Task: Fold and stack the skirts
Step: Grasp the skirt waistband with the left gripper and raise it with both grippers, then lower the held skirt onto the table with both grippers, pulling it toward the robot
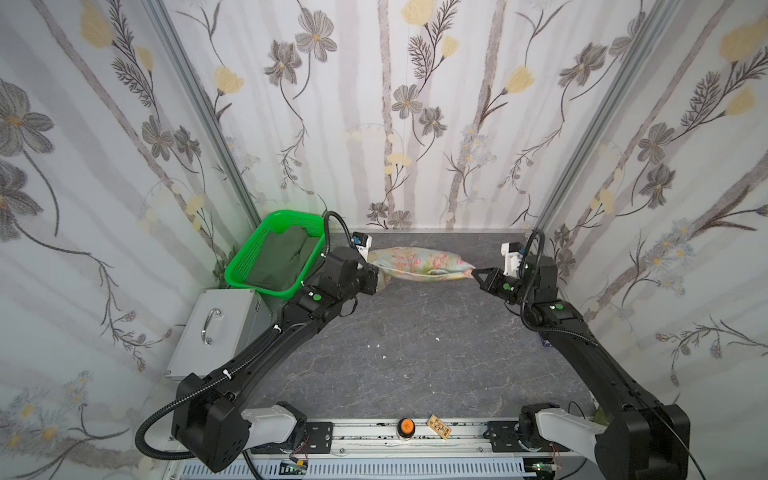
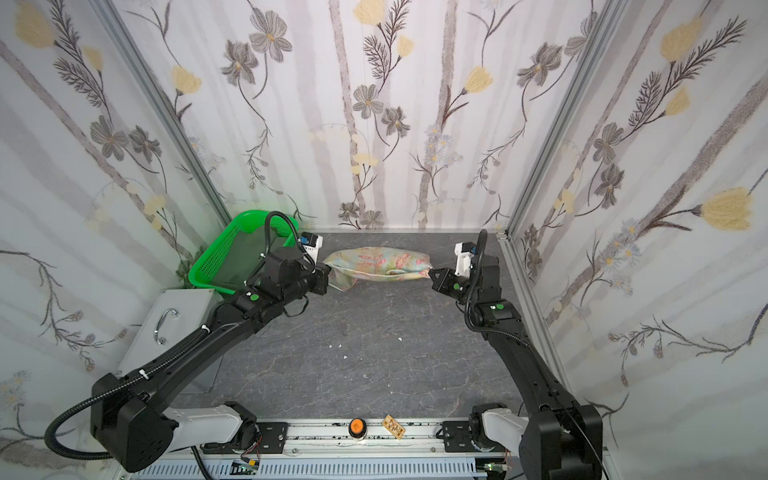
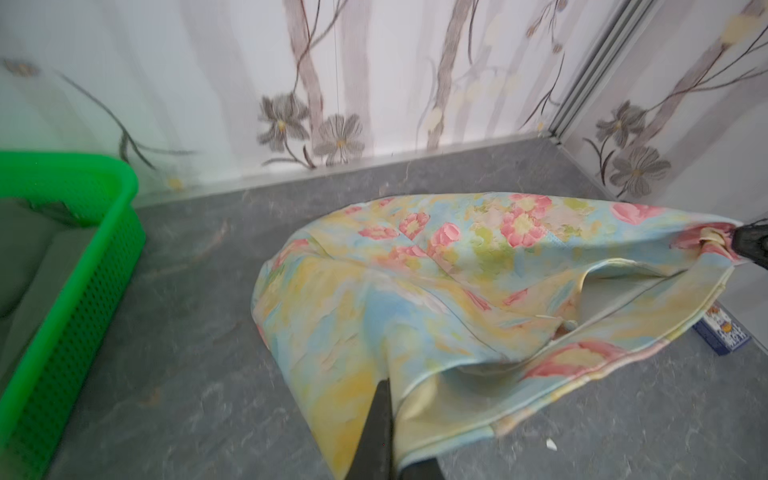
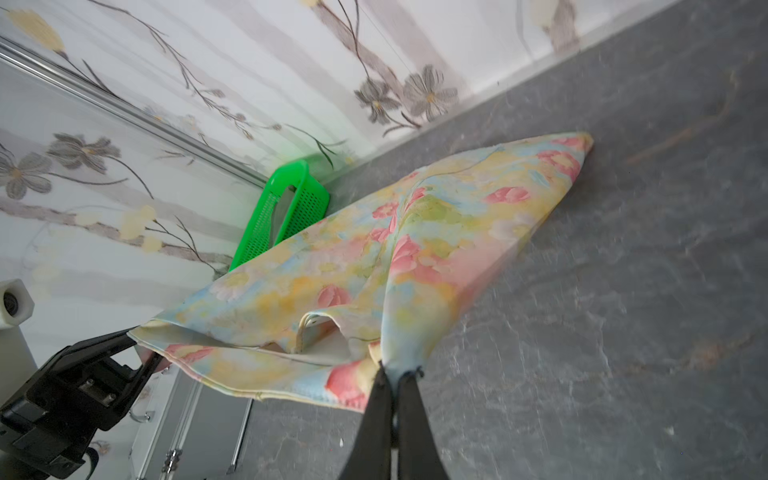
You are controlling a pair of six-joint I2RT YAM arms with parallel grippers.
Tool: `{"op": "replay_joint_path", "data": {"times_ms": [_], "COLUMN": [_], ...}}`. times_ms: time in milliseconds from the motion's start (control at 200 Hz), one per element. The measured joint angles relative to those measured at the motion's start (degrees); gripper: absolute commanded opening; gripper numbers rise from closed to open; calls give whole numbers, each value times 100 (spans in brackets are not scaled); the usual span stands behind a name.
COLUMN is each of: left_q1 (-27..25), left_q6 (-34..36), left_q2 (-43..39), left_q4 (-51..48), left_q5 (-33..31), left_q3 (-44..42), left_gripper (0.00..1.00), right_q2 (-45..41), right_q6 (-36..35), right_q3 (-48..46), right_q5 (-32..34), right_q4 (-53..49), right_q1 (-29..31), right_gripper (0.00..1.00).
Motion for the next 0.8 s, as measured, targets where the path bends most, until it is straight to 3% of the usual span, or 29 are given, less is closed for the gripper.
{"op": "replay_joint_path", "data": {"times_ms": [160, 375, 435, 500, 520, 525, 605, 650, 754, 804], "left_q1": [-107, -199, -210, -210, -210, -210, -199, -199, -199, -199], "left_q6": [-586, -1141, -1244, -1329, -1353, -1360, -1451, -1491, -1550, -1554], "left_q2": [-885, -1279, -1351, -1467, -1499, -1517, -1692, -1781, -1991, -2076], "left_q4": [-17, -15, -17, -24, -28, -33, -83, -144, -382, -457], "left_q5": [131, 459, 527, 601, 595, 592, 579, 590, 603, 595], "left_q3": [-1165, -1825, -1893, -1928, -1930, -1930, -1930, -1915, -1786, -1735], "left_gripper": [0, 0, 10, 15, 18, 19, 42, 55, 64, 68], "right_q2": [-546, -833, -911, -1005, -1032, -1045, -1154, -1215, -1349, -1386], "right_q6": [107, 144, 144, 138, 136, 136, 122, 118, 76, 83], "right_q3": [-1209, -1703, -1733, -1742, -1742, -1744, -1803, -1829, -1803, -1714], "right_q5": [37, 66, 87, 127, 195, 227, 560, 647, 758, 868], "right_q4": [-7, -17, -57, -116, -142, -155, -297, -415, -632, -734], "right_q1": [162, 219, 225, 232, 232, 229, 219, 219, 223, 223], "right_gripper": [0, 0, 0, 0, 3, 10, 22, 35, 55, 59]}}
